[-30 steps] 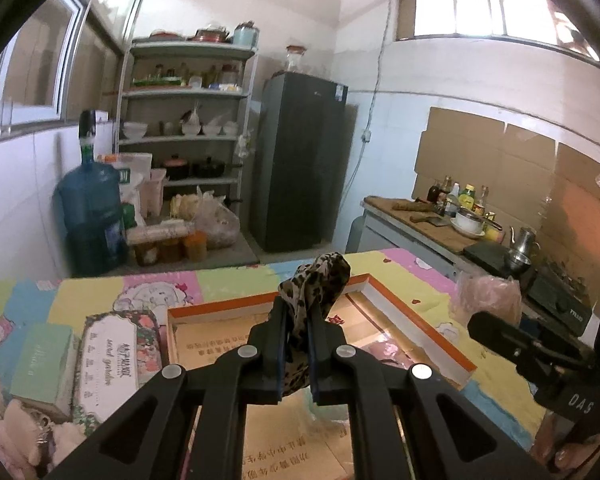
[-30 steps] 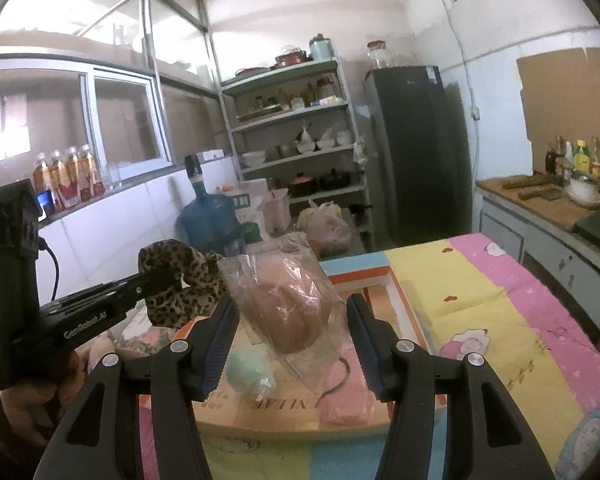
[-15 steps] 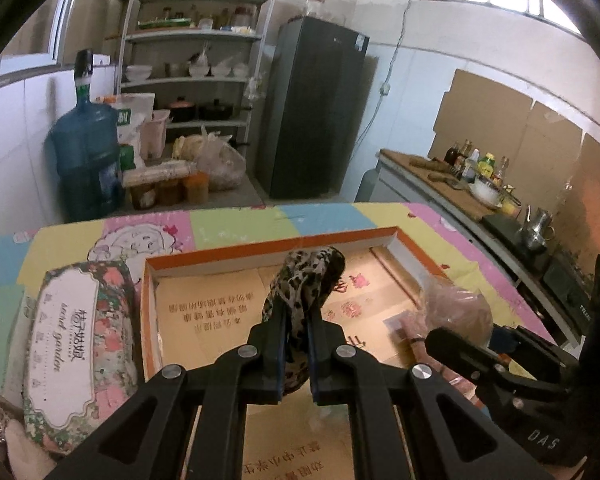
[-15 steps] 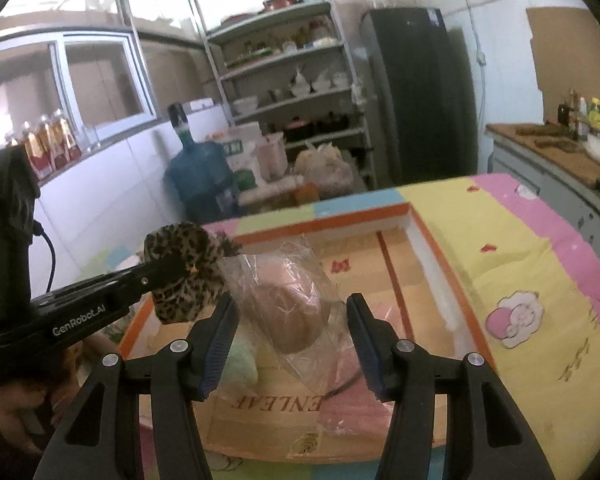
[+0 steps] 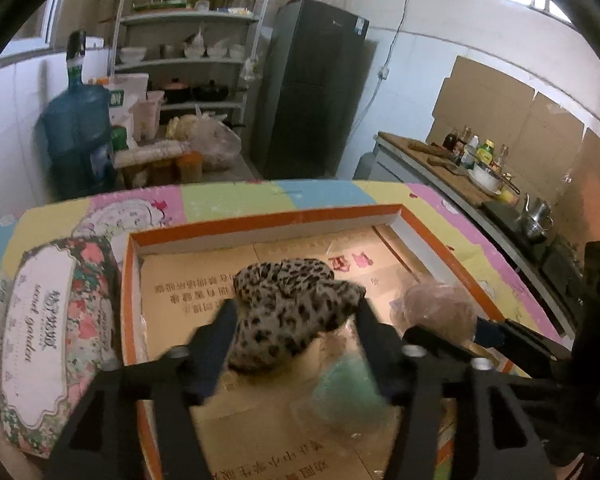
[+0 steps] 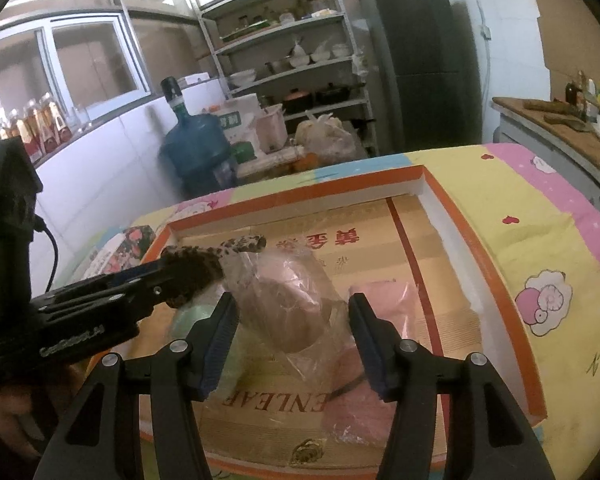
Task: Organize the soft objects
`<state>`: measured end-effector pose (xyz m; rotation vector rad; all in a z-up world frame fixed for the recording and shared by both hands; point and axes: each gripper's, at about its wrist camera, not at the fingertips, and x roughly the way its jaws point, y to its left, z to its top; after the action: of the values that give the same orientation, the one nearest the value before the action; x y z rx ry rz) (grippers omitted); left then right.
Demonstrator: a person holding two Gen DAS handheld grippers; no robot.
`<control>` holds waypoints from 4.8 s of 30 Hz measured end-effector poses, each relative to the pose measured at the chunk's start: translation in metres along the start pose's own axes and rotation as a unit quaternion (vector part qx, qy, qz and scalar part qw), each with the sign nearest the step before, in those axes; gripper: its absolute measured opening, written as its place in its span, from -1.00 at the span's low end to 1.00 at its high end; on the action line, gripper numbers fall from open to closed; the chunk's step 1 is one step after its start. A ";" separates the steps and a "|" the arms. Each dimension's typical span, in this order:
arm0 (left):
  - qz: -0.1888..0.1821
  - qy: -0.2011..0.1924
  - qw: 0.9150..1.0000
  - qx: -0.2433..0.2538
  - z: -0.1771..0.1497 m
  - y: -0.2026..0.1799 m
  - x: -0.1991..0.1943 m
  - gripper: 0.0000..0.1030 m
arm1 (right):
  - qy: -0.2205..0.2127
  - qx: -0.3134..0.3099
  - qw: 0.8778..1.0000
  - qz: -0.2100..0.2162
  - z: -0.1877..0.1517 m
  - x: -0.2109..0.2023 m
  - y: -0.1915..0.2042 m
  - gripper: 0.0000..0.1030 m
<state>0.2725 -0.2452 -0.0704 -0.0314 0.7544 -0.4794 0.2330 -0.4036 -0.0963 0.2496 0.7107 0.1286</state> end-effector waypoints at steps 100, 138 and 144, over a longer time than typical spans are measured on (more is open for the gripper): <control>0.209 -0.151 0.963 -0.082 -0.162 0.215 -0.264 0.77 | -0.005 -0.119 0.990 0.079 -0.124 -0.031 0.251 0.45; 0.116 0.006 0.992 -0.047 -0.142 0.275 -0.186 0.77 | 0.115 -0.200 0.962 0.145 -0.112 0.023 0.276 0.52; 0.114 0.025 0.991 -0.058 -0.143 0.279 -0.177 0.50 | 0.109 -0.185 0.967 0.134 -0.113 0.025 0.277 0.51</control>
<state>0.1801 0.0995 -0.1144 -0.0410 0.8230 -0.2187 0.1688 -0.1113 -0.1197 -0.0303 0.8533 0.5485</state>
